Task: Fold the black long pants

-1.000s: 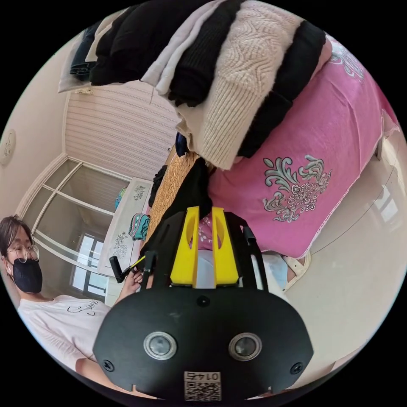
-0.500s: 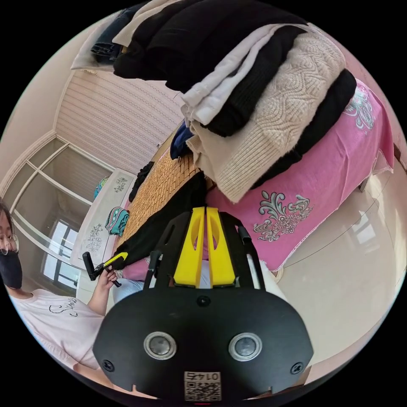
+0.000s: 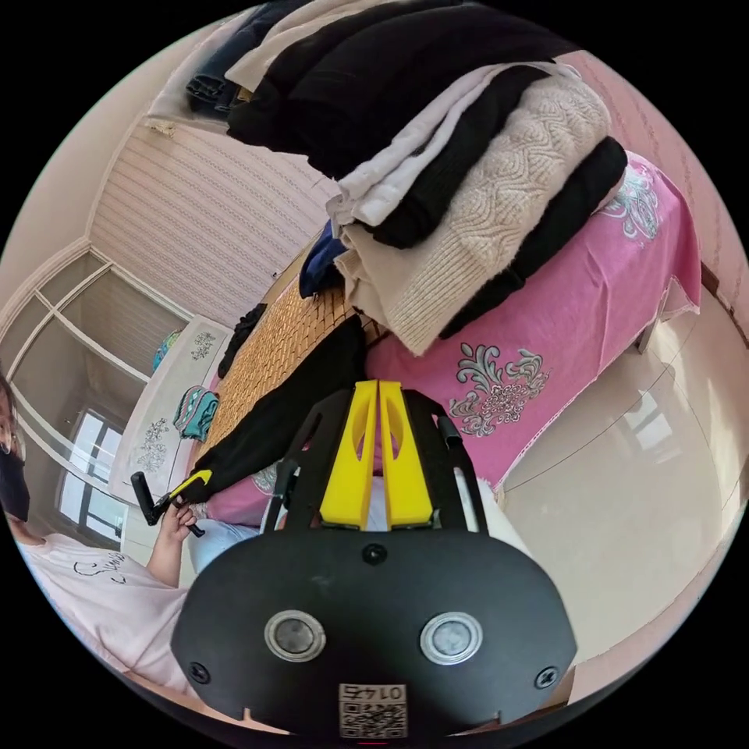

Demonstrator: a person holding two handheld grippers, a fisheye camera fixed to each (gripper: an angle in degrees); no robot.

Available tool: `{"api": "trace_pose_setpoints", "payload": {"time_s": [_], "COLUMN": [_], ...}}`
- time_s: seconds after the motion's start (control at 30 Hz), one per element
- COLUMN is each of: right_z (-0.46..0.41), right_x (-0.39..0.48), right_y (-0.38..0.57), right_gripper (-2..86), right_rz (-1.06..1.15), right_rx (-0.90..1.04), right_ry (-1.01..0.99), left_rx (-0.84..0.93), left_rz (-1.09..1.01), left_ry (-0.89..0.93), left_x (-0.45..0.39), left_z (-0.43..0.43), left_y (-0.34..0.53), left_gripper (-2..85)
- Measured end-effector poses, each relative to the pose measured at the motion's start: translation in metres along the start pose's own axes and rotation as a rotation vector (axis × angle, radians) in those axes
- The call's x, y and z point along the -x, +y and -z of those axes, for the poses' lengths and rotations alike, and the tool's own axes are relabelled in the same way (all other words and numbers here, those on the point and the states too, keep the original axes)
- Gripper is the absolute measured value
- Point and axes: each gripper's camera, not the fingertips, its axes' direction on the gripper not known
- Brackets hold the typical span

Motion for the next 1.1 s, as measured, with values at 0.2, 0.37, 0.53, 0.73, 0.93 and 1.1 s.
{"api": "trace_pose_setpoints", "payload": {"time_s": [0.2,0.37,0.53,0.73,0.93,1.1], "right_z": [-0.041,-0.128,-0.224,-0.340,-0.355,-0.361], "right_x": [0.110,0.251,0.392,0.470,0.487,0.495], "right_y": [-0.007,-0.004,0.018,0.046,0.034,0.025], "right_gripper": [-0.2,0.2,2.0,9.0,1.7,5.4], "right_rz": [0.273,0.646,0.906,1.014,0.956,0.917], "right_rx": [0.090,0.282,0.453,0.726,0.729,0.691], "right_ry": [-0.034,-0.130,-0.245,-0.062,-0.100,-0.053], "left_rx": [-0.040,-0.070,-0.073,-0.005,0.108,0.062], "left_rz": [0.082,0.155,0.192,0.194,0.193,0.255], "left_ry": [-0.141,-0.234,-0.272,-0.299,-0.305,-0.257], "left_x": [0.040,0.094,0.142,0.183,0.217,0.230], "left_z": [0.052,0.095,0.119,0.102,0.078,0.088], "left_y": [0.020,0.032,0.030,0.009,-0.005,-0.001], "left_gripper": [-0.7,2.9,4.8,9.1,5.9,1.2]}}
